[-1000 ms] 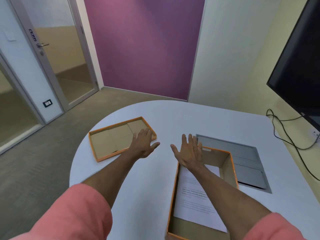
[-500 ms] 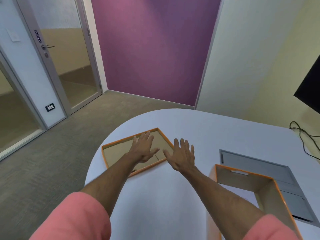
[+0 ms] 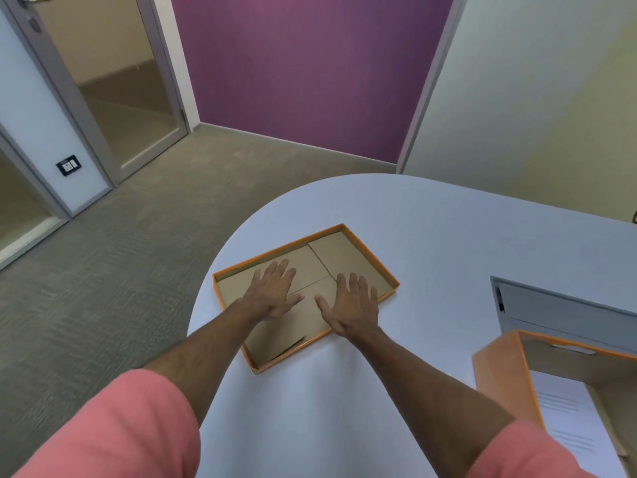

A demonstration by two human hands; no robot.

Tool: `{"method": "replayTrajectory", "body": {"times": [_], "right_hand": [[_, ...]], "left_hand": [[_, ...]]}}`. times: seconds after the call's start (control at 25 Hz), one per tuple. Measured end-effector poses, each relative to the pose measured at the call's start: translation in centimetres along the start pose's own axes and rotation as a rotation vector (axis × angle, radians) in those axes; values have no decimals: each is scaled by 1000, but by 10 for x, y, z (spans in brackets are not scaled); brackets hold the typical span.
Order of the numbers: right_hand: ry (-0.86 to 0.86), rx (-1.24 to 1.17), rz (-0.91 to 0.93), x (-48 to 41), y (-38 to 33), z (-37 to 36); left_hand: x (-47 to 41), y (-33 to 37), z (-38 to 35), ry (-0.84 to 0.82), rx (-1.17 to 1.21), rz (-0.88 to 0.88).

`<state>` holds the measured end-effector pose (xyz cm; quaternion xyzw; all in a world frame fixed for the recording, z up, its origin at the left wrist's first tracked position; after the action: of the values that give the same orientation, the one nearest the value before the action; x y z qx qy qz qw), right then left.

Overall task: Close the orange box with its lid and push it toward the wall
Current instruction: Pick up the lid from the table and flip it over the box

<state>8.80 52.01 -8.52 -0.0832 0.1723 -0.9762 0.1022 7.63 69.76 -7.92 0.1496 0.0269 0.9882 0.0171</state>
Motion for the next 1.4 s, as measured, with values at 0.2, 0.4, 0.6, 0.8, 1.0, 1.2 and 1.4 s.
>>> {"method": "replayTrajectory", "body": {"times": [0.2,0.4,0.6,0.8,1.0,1.2,1.4], "right_hand": [[-82,-1,-45,-17,-5,-49],[-213,-41,-119,-31,-10,-85],[-316,-16,-144,-39,-4,-104],[-363,104,-16,-49,23,-97],[-426,262,154,-59,59,-78],[-469,460,286,-68,89,-57],[-302,147,140,-49,86,-49]], "left_hand": [[-32,-16,-40,-55,60,6],[-56,-26,-72,-118,69,13],[-59,-22,-88,-158,27,34],[-46,-6,-84,-140,5,65],[-31,32,-89,-149,-103,124],[-23,69,-91,-173,-202,143],[-40,39,-78,84,-69,111]]}}
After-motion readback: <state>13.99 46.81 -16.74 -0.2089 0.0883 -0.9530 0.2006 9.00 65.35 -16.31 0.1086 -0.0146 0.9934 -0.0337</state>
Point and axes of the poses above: each hand's wrist, its own x-axis away from the middle knuckle, its own z-axis out of the back of the hand, y = z × x, the point moved 1 cm from there along -x, towards the middle knuckle, and after that the axes turned 9 degrees about -x, right-handed, at the moved point
